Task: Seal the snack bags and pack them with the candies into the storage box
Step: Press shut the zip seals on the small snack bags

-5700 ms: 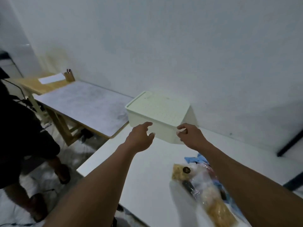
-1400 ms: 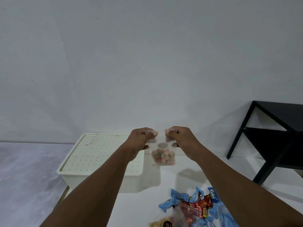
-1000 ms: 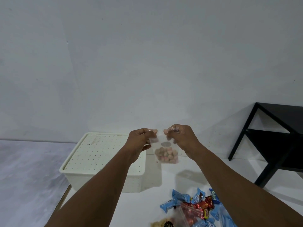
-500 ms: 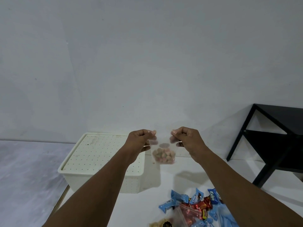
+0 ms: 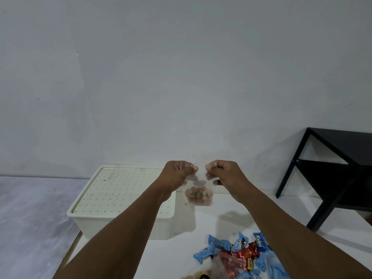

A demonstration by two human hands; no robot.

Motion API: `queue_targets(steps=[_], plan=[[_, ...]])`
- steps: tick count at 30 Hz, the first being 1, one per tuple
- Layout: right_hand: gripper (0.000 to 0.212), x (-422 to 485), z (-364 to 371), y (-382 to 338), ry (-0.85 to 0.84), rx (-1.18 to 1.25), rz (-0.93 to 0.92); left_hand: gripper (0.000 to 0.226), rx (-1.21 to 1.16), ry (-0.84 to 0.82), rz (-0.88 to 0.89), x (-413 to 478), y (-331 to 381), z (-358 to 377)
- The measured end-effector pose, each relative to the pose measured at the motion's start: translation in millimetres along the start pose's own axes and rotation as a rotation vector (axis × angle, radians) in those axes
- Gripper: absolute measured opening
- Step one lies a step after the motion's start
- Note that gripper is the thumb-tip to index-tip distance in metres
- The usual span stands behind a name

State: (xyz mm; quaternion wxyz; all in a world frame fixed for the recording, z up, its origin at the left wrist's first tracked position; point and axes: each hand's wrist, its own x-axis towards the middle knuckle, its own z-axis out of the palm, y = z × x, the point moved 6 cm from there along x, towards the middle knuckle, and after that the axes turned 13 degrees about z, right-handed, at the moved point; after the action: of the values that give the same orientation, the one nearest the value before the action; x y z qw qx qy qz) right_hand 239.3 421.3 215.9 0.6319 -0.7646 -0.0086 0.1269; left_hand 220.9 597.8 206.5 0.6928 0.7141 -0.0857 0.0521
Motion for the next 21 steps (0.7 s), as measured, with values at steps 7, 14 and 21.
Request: queue_targets(steps=[7,14,21], plan=[[0.017,-4,2,-6,-0.013,-0.117,-0.039,0.016,0.033,-0.079,-0.035,-1,-1,6],[0.026,1,-3,20,0.029,0.102,0.136,0.012,-0.005,0.029,-0.012,1,3,4],[0.016,0,5,32,0.115,0.136,0.174,0.009,-0.136,0.085,-0.141,-3,-12,8]])
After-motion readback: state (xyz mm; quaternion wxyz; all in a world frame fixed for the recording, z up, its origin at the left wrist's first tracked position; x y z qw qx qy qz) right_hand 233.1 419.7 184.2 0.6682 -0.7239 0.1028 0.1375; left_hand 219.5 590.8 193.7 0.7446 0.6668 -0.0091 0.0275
